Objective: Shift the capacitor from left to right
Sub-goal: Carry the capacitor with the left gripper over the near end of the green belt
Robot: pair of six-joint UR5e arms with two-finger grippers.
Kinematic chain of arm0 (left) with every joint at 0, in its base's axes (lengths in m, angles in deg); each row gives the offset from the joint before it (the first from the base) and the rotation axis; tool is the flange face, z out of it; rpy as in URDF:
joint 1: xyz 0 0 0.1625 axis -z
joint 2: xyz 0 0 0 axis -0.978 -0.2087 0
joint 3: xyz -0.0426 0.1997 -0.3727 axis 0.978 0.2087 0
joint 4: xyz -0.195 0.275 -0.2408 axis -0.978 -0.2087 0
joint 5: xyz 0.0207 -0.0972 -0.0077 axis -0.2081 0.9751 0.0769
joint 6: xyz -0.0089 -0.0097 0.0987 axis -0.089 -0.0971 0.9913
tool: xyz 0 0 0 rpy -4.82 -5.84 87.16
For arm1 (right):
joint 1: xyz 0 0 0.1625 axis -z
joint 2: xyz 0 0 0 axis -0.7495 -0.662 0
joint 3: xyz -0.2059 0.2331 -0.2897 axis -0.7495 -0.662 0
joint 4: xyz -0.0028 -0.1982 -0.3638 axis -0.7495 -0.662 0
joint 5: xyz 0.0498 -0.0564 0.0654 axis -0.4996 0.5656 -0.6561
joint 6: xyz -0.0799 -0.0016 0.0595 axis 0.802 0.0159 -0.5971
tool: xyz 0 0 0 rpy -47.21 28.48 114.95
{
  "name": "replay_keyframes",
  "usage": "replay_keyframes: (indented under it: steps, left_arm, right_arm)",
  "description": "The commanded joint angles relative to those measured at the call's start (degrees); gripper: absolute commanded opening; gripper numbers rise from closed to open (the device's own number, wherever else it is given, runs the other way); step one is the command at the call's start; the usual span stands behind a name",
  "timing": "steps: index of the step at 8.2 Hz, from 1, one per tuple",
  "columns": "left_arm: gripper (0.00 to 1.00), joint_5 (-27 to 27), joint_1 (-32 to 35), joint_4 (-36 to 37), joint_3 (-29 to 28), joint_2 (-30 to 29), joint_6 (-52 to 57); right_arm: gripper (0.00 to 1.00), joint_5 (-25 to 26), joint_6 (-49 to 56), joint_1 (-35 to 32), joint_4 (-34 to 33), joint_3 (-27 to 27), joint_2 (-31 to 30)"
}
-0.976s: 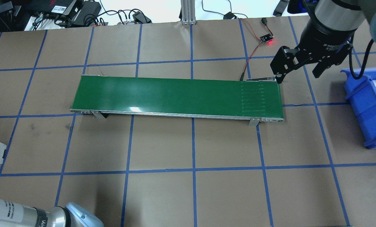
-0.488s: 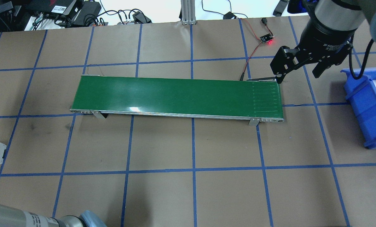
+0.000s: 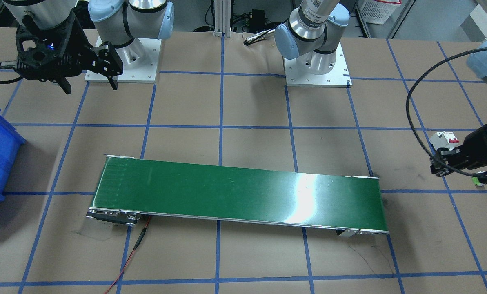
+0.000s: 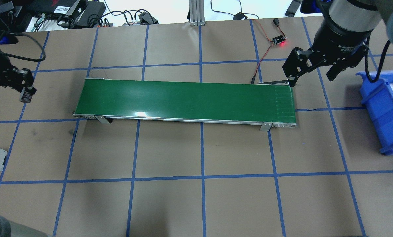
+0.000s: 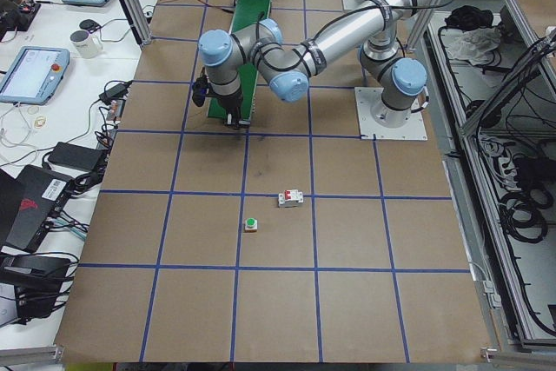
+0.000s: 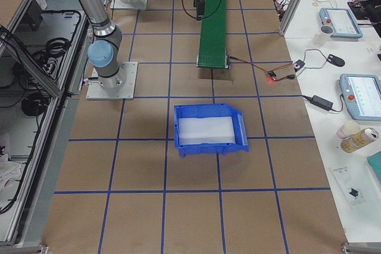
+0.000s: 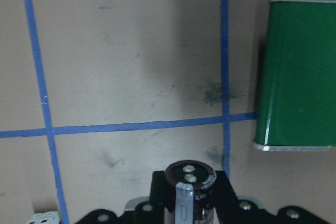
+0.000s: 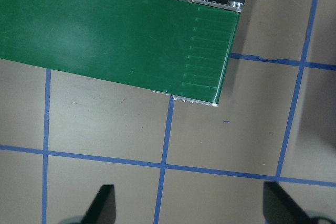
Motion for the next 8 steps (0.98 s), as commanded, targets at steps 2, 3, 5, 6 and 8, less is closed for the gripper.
replay_keyframes:
  steps: [2, 3, 5, 6, 8]
  left_arm:
    - [0.0, -0.06, 10.26, 3.73, 0.21, -3.33, -9.61]
    - [0.0, -0.06, 10.7, 4.0, 0.22, -4.82, -10.14]
    - [0.0, -0.15, 12.89, 6.64, 0.83, -5.97, -12.16]
    - [0.0, -0.06, 13.6, 6.64, 0.4, -6.58, -13.65]
    - [0.0, -0.06, 14.39, 6.73, 0.22, -7.29, -13.84]
  right_arm:
    - [1.0, -0.09, 0.09, -0.02, 0.02, 0.27, 0.0]
    - [1.0, 0.26, 0.17, -0.02, 0.1, 0.26, 0.0]
    - [1.0, 0.44, 0.26, -0.02, -0.07, 0.26, 0.0]
    - [1.0, 0.01, 0.26, -0.02, 0.02, 0.35, 0.0]
    - [1.0, -0.09, 0.17, -0.11, 0.02, 0.35, 0.0]
